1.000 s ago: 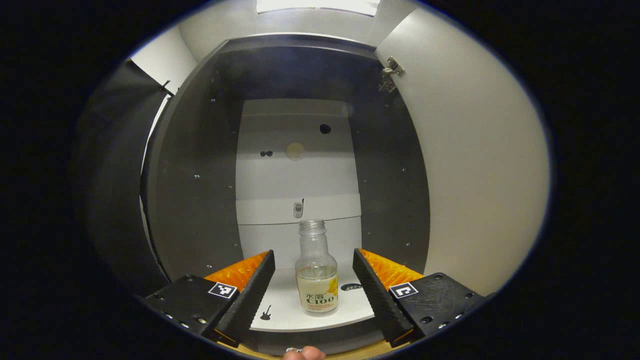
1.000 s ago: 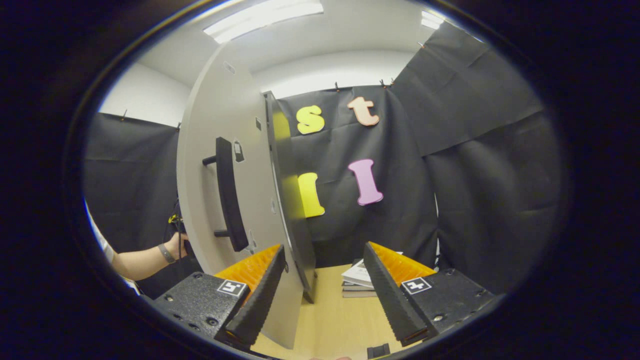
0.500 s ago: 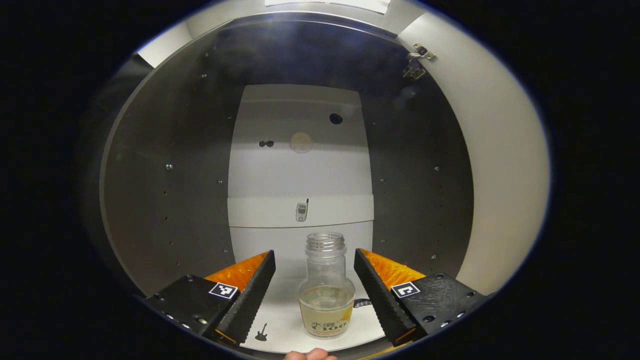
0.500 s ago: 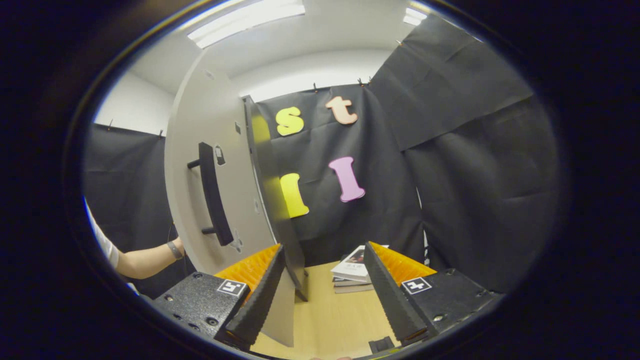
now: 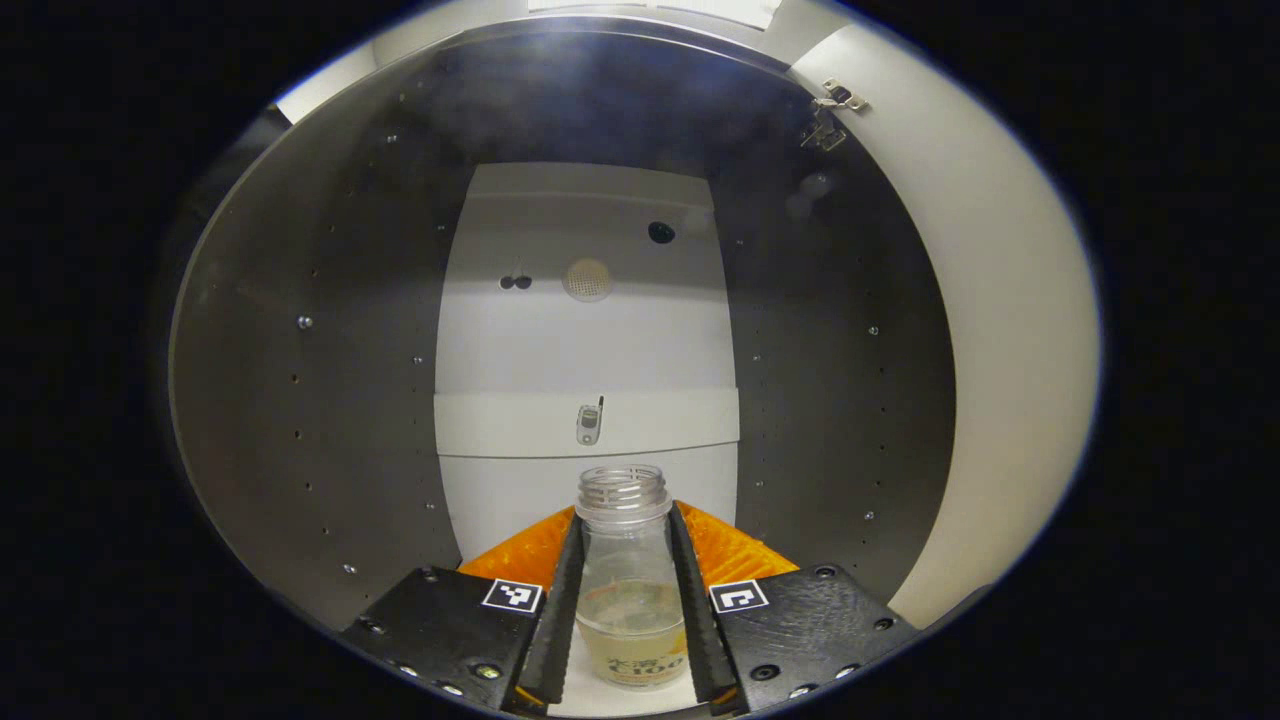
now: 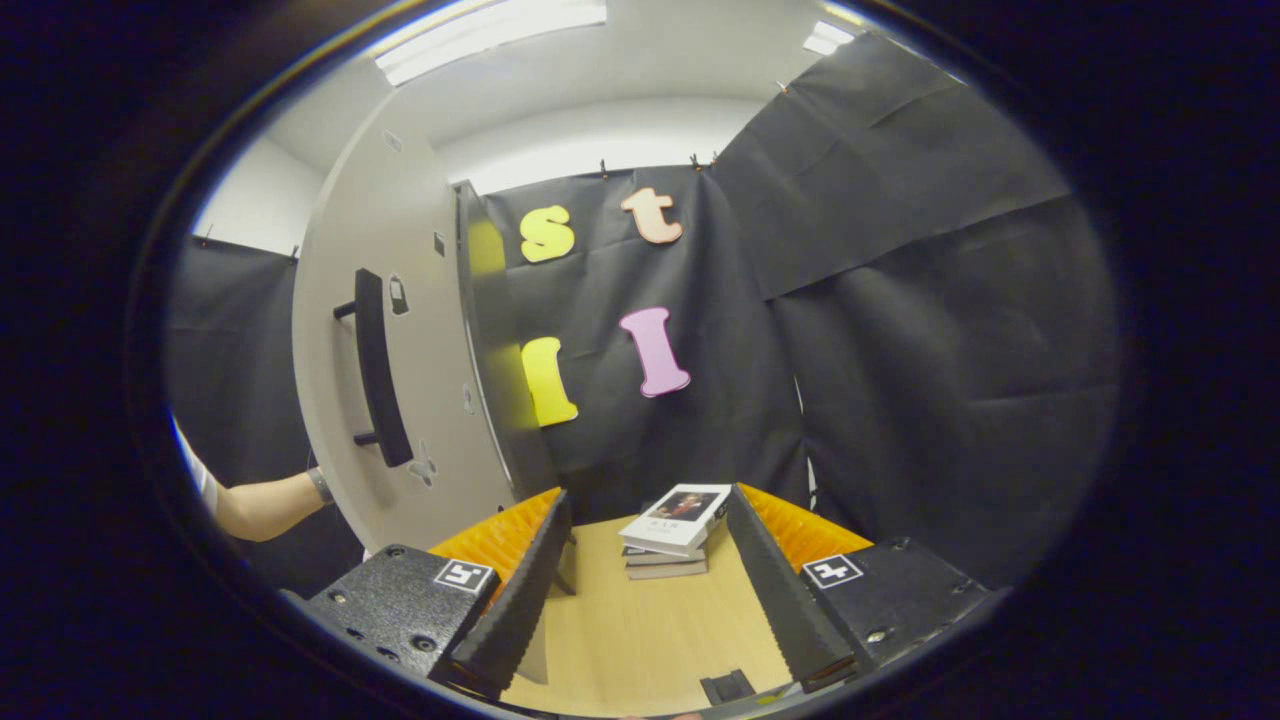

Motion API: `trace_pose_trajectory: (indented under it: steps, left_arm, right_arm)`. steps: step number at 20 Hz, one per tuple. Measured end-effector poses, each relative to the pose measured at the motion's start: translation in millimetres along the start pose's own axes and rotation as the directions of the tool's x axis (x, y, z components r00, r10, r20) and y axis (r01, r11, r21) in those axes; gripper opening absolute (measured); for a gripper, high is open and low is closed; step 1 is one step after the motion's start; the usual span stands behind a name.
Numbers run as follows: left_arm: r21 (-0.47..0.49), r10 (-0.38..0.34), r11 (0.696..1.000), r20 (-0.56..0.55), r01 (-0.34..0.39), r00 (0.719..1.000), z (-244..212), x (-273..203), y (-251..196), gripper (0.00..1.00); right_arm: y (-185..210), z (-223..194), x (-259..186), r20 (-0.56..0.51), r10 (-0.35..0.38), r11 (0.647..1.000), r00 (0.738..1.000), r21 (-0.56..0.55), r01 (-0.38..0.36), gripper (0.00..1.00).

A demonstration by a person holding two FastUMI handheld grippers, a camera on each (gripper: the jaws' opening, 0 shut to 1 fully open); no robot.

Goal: Open the cabinet door with the right hand, grasp the bottle in the cabinet with the left hand and place it on the coaster, then close the cabinet door with the right hand.

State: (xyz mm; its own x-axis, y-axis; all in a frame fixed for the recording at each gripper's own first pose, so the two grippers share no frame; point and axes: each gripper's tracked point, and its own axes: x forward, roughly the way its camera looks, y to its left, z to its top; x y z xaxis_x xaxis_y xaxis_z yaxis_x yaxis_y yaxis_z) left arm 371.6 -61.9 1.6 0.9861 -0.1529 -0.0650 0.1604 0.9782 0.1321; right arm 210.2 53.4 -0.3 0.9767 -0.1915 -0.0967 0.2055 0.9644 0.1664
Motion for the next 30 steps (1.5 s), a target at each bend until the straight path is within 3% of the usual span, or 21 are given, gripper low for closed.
trace_pose_trajectory:
  steps: [4,5,7,11,12,15,22,30]
  left_arm:
    - [-0.020,0.001,1.000,0.003,-0.001,1.000,7,-14,5,0.43]
    - [-0.026,0.005,1.000,0.007,-0.004,1.000,9,-20,7,0.43]
    - [-0.037,0.013,0.999,0.019,-0.012,1.000,18,-36,14,0.43]
    - [-0.037,0.034,0.999,0.057,-0.032,0.998,34,-81,28,0.43]
    - [-0.037,0.043,0.999,0.064,-0.040,0.997,36,-94,32,0.42]
    - [-0.048,0.072,0.996,0.073,-0.069,0.995,29,-135,49,0.43]
    - [-0.041,0.207,0.978,0.026,-0.206,0.978,-29,-223,100,0.43]
    - [0.041,0.390,0.920,-0.031,-0.389,0.920,-123,-300,135,0.42]
  right_arm:
    - [9,-2,3,-0.009,0.026,1.000,1.000,-0.006,-0.026,0.97]
    - [13,-3,4,-0.014,0.039,0.999,0.999,-0.011,-0.039,0.92]
    - [19,-6,8,-0.026,0.060,0.998,0.998,-0.026,-0.060,0.97]
    - [38,-4,11,-0.028,0.117,0.992,0.993,-0.036,-0.118,0.93]
    - [43,-3,11,-0.025,0.133,0.990,0.991,-0.034,-0.134,0.97]
    - [56,0,6,-0.014,0.172,0.985,0.985,-0.028,-0.173,0.98]
    - [76,6,-3,-0.016,0.219,0.974,0.976,-0.048,-0.219,0.98]
    - [72,61,-7,0.059,0.192,0.973,0.980,-0.141,-0.182,0.97]
